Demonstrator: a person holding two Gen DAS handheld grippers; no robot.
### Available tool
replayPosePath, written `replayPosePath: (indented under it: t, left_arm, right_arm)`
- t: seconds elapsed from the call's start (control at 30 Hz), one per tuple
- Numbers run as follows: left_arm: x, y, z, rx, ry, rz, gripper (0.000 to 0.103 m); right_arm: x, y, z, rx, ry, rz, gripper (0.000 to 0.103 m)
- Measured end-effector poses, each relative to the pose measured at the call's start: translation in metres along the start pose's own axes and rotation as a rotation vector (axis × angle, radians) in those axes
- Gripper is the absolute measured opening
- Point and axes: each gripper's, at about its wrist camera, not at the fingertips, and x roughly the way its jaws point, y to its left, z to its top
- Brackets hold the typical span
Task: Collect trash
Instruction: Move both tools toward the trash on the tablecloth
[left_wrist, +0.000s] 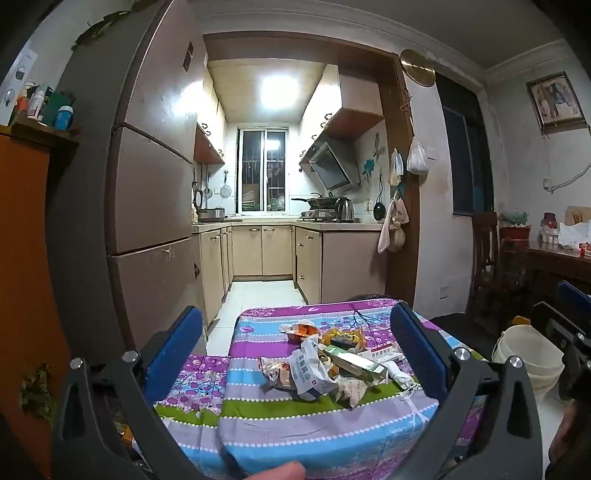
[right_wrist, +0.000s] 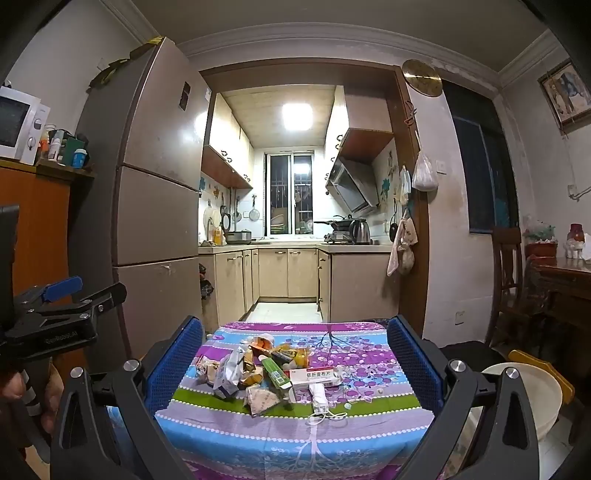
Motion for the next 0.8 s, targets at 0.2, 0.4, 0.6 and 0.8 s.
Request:
replayPosePath:
  t: [0.2,0.4,0.6,0.8]
  left_arm:
    - [0.001,0.0,0.003,-0.007,0.013,0.001,0.098]
    - [0.01,0.0,-0.006,0.003,0.009,0.005,0.098]
    - [0.009,0.002,-0.006,-0.006,0.012,0.003,0.098]
    - [0.009,0.003,-0.005,-0.009,0.015,0.004,0.098]
  right_arm:
    - [-0.001,0.0,0.001,0.003,0.004,0.005,0.099]
    - [0.0,0.0,0.0,0.001,0.008,0.01,0.099]
    - [0.0,0.001,0.001,0.001,0.007,0.011,0.099]
    - [0.001,0.0,0.001,0.002,0.007,0.012,0.099]
